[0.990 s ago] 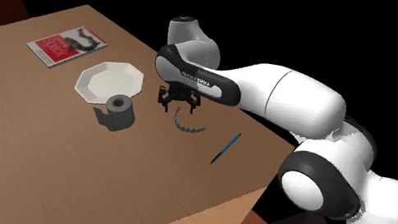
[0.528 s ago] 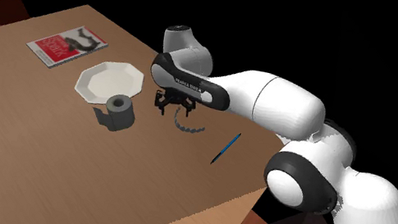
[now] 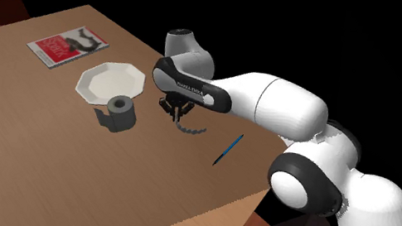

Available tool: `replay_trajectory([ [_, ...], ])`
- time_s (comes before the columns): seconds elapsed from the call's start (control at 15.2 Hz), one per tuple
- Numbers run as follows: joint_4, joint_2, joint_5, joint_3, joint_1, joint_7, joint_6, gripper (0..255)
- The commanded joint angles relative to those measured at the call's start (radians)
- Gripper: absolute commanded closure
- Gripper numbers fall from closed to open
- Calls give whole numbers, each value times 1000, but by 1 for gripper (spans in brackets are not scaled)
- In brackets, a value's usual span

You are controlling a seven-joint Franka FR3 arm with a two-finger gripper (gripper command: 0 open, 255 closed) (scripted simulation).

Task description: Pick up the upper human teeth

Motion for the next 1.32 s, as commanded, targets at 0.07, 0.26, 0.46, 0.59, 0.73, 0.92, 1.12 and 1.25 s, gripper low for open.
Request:
replay_trajectory([
  [0.07,-10,-1,-1,-1,-1,1,1,255],
  [0.26,7,10,-2,-2,-1,-1,-5,255],
  [0.46,39,5,-1,-1,0,0,-41,255],
  [0.59,64,4,-1,-1,2,1,-67,255],
  [0.73,91,4,-1,-1,3,1,-94,255],
  [0.92,138,7,-1,-1,6,2,-137,255],
  [1.12,194,16,-1,-1,10,4,-184,255],
  [1.25,238,26,-2,-1,14,4,-218,255],
])
